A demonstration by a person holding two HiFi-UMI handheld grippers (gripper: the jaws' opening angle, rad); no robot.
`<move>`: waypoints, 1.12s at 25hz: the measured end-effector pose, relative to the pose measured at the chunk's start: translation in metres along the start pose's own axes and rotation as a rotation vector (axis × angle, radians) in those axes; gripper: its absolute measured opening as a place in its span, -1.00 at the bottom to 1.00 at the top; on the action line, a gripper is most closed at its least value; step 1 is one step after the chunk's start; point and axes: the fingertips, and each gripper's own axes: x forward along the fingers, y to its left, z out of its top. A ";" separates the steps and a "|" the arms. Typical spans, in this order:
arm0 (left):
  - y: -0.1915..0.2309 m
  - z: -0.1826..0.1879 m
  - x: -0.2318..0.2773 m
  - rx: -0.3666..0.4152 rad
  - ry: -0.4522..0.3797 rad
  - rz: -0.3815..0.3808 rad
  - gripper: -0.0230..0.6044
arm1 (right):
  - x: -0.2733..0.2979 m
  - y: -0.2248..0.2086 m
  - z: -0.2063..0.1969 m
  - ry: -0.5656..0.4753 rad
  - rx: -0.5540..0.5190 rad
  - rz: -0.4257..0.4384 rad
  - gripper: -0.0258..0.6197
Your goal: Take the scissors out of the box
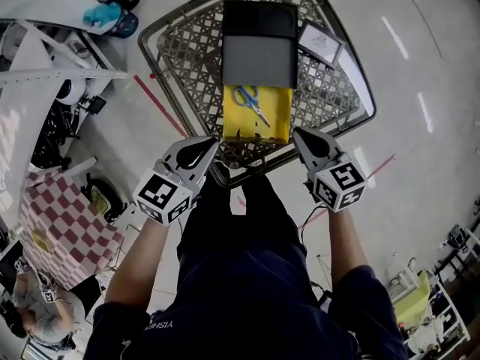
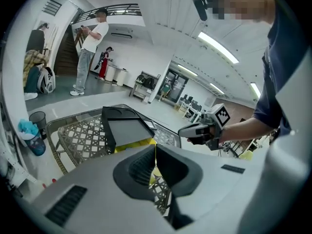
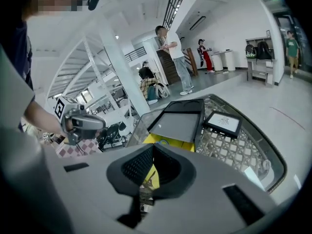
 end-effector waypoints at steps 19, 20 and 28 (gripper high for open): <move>0.029 -0.027 -0.016 -0.067 0.021 -0.040 -0.84 | 0.110 -0.003 -0.064 0.361 -0.168 -0.053 -0.53; 0.030 -0.028 -0.017 -0.073 0.020 -0.041 -0.84 | 0.115 -0.004 -0.066 0.380 -0.175 -0.057 -0.51; 0.039 -0.035 -0.027 -0.107 0.020 -0.039 -0.84 | 0.142 -0.009 -0.081 0.503 -0.231 -0.110 -0.46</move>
